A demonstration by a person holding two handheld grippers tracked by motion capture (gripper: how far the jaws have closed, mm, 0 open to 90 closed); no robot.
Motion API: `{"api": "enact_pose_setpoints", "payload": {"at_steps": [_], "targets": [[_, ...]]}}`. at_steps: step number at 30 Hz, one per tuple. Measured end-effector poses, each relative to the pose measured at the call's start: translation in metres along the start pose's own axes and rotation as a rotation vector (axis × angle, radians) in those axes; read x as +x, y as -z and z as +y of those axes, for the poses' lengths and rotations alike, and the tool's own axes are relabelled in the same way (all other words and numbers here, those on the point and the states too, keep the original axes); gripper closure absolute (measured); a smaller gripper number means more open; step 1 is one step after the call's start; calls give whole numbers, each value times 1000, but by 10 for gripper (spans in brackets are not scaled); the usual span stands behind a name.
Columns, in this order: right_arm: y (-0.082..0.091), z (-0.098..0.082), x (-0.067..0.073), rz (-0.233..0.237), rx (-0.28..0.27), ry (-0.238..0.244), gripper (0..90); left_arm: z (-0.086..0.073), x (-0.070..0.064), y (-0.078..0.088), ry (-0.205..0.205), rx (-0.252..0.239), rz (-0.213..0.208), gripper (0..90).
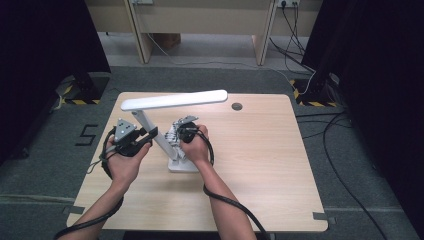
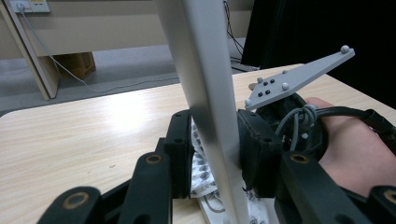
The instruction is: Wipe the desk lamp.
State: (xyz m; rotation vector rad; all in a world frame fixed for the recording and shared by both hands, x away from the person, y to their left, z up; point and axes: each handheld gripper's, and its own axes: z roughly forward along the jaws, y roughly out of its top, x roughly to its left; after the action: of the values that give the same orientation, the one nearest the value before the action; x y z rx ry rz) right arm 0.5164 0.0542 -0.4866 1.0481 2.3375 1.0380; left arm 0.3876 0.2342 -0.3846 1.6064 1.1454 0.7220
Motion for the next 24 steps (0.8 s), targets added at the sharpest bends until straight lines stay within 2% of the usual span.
{"api": "enact_pose_setpoints", "payload": {"at_steps": [10,15,18,24], "targets": [[9,-11,-14,-50,15,-8,854,-1,-1,0,-3,-6,14,681],[16,-18,-22,-90,15,12,854,-1,-3,0,-10,-7,20,682],[20,-23,-30,-108,16,-4,854,-1,-4,1,-15,-8,21,681],[29,-31,-42,-141,23,-6,854,-2,-4,2,-15,-5,18,678]]}}
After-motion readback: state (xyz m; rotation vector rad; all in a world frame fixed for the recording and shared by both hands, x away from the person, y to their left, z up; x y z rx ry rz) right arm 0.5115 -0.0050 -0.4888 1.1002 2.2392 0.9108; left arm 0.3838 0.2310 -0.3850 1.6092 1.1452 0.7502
